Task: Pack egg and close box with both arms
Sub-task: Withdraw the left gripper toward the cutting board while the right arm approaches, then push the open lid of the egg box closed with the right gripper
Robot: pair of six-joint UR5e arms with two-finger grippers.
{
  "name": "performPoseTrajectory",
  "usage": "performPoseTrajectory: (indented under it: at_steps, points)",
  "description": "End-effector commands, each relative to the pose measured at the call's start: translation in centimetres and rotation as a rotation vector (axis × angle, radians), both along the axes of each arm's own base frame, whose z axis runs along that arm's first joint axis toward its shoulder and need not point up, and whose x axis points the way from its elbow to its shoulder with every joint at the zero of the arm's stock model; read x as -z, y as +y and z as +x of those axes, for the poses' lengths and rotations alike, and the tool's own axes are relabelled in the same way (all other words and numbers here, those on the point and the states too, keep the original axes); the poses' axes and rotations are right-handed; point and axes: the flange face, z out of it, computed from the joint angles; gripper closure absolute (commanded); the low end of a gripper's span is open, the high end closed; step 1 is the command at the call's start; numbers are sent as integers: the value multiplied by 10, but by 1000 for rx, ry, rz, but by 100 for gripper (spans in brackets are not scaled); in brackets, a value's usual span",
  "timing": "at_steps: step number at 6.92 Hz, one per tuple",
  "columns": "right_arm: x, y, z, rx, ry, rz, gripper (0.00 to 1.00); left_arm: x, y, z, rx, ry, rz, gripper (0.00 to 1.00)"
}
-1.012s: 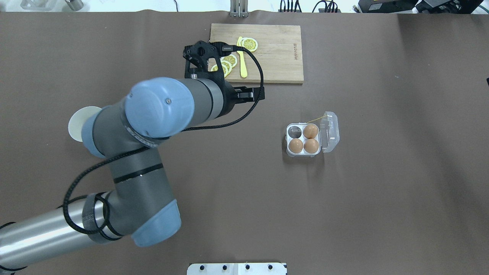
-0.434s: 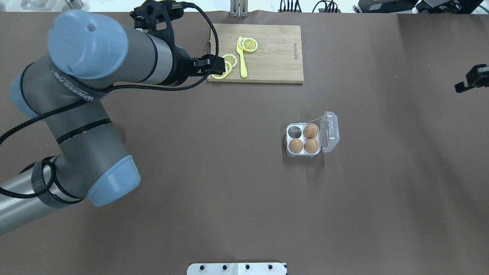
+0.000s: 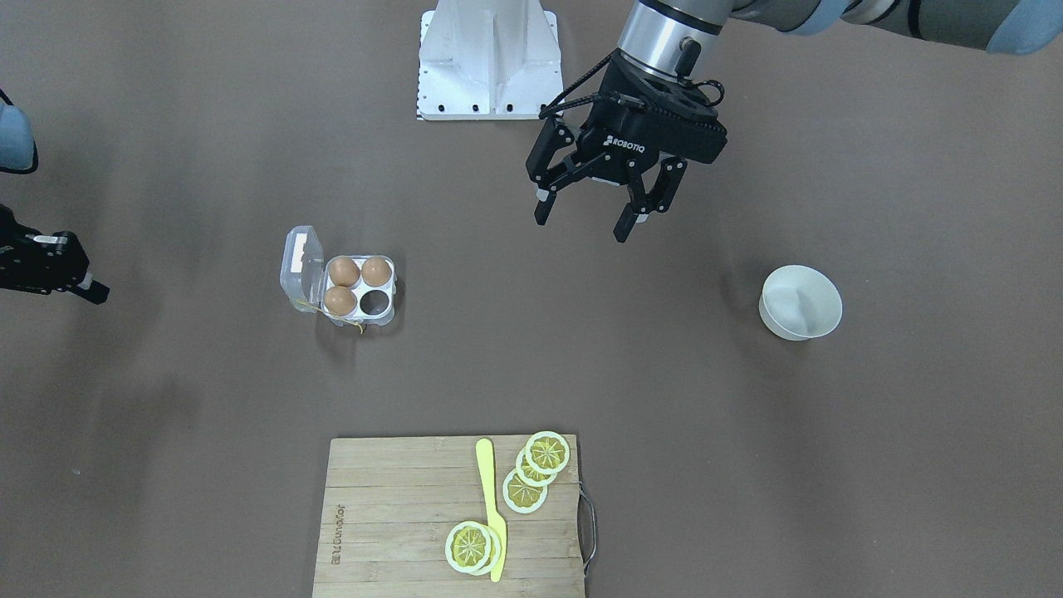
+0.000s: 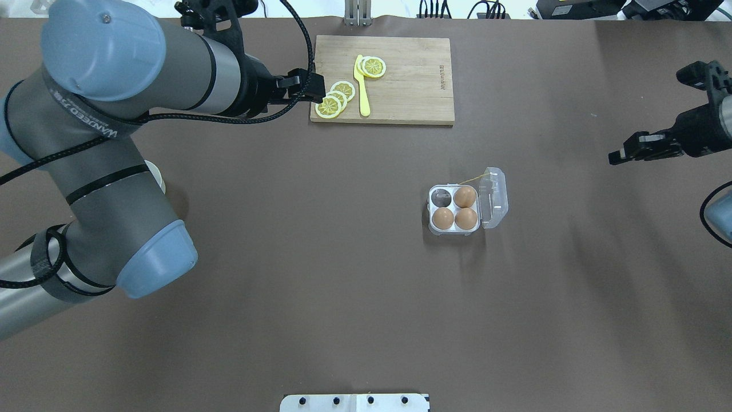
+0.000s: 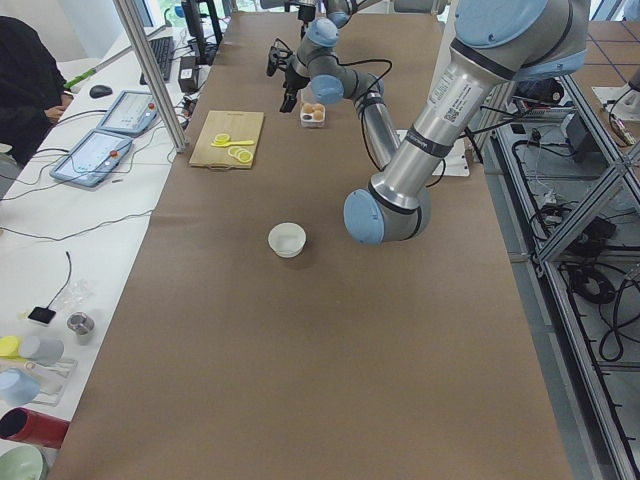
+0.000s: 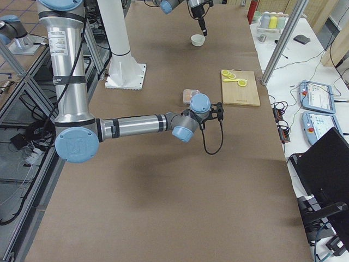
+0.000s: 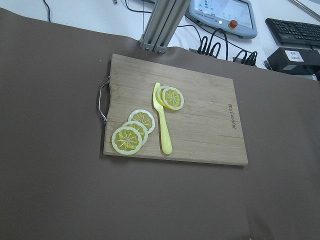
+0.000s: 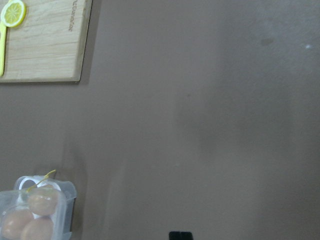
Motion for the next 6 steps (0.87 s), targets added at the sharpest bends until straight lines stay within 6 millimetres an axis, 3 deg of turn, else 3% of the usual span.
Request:
performPoseTrajectory:
  at_steps: [1, 4, 6]
  points:
    - [15, 11, -49, 48, -51, -43, 100, 3, 1, -2, 1, 6, 4, 3]
    - [60, 19, -112, 105, -102, -119, 100, 10, 8, -10, 5, 28, 13, 3]
    - [69, 35, -155, 106, -90, -91, 100, 14, 10, -18, 10, 40, 20, 3]
